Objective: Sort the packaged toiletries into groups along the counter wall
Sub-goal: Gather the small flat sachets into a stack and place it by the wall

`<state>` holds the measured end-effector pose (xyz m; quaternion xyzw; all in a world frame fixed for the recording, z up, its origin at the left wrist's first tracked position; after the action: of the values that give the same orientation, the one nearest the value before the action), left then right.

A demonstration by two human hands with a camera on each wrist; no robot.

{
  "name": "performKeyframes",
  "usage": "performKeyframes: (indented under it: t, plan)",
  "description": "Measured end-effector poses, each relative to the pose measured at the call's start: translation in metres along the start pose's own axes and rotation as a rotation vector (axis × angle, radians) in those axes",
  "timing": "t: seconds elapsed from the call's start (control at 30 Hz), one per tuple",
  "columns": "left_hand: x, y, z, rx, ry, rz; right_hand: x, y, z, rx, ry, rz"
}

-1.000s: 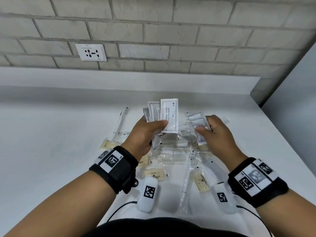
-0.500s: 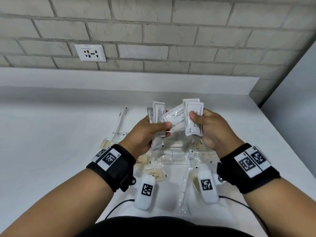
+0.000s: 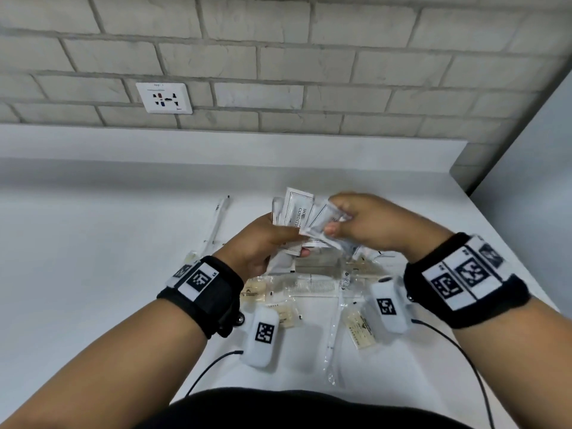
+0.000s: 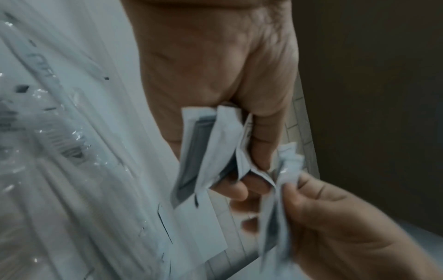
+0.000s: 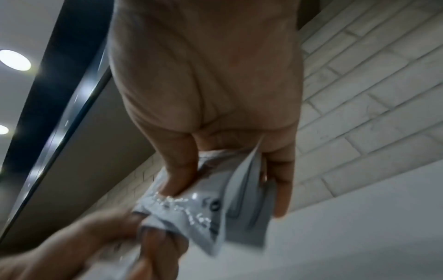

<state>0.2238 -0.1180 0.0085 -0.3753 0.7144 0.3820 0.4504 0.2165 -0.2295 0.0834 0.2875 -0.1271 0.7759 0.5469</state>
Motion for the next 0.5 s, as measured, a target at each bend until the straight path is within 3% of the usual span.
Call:
performKeyframes:
  t: [0.17,0.3,0.4,0.5]
  plan:
    - [0.012,0.001,0.014,-0.006,0.294,0.057,-0.053,-0.001,-0.029,-0.125,-0.177,-0.202]
    - [0.025,0.003,0.024,-0.025,0.242,0.109,-0.08,-0.001,-0.037,-0.265,-0.769,-0.283]
    - [0.026,0.003,0.015,-0.005,0.132,0.108,-0.061,-0.011,-0.032,-0.231,-1.177,-0.209]
    - [0.028,0.003,-0.003,0.089,0.026,0.13,-0.034,-0.019,-0.039,-0.105,-1.243,-0.205]
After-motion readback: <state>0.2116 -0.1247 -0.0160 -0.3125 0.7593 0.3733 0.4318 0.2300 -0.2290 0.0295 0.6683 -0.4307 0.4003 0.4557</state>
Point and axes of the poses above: each hand's wrist, its own y-axis away from the middle knuckle, its own z-axis out of the back of the hand, x = y × z, the point moved 10 cm from there along -y, towards the middle knuckle
